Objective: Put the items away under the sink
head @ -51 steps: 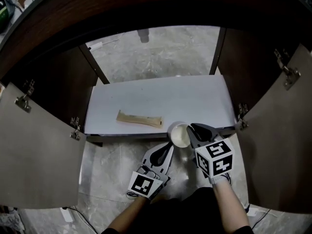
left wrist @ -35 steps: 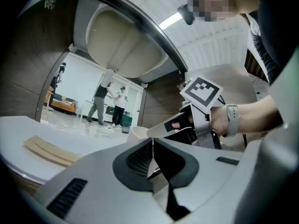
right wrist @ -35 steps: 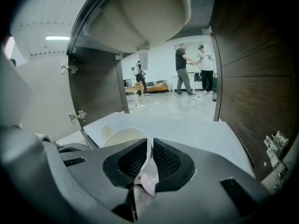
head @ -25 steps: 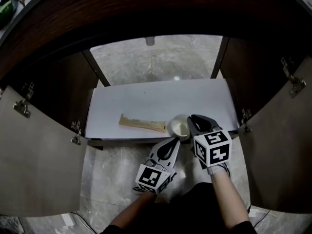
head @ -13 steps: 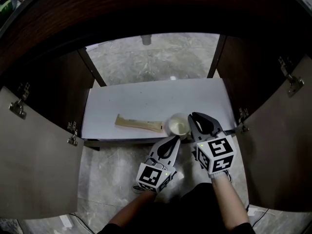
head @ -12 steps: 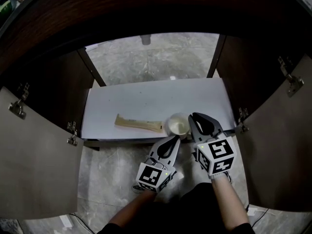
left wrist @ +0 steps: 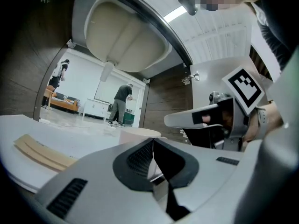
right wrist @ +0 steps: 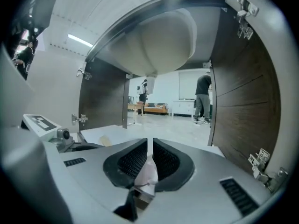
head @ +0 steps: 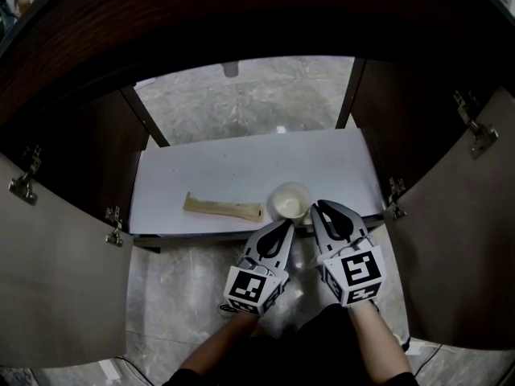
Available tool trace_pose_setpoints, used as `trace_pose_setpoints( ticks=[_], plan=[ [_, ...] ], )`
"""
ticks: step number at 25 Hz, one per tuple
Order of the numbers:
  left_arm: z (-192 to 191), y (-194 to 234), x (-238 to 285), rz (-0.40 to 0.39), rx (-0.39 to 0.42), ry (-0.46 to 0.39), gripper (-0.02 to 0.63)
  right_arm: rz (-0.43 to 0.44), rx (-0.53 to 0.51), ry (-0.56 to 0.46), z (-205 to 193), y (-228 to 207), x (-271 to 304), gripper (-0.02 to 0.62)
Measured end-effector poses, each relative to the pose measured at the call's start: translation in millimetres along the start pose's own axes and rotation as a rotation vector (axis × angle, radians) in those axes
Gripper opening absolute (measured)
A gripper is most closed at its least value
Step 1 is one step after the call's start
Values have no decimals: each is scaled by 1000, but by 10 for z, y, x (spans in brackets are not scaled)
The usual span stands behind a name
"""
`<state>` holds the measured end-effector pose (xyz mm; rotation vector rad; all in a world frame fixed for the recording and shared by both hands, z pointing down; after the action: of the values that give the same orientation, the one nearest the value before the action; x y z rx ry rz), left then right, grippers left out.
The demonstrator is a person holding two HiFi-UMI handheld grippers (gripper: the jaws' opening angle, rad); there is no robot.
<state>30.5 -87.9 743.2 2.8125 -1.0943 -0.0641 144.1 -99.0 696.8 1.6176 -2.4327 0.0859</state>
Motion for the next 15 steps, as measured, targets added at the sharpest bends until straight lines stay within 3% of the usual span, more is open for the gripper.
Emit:
trace_pose_setpoints(
  ticks=[6, 15],
  plan=[
    [-5, 92, 85, 42, -6, 4, 11, 6, -18, 14, -67, 14, -50, 52],
    [-3, 118, 237, 45, -1, 15, 11, 34, -17, 10, -93, 9, -110, 52]
  ],
)
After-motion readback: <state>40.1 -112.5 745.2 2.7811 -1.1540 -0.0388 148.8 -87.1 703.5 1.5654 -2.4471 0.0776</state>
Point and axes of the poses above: the fingertips, and each gripper's own axes: x forward along the fingers, y to its left, z out of its top, the point moved 6 cm from there along -x, backward along the fingers, and after that the axes turned 6 degrees about -z, right-handed, at the moved point
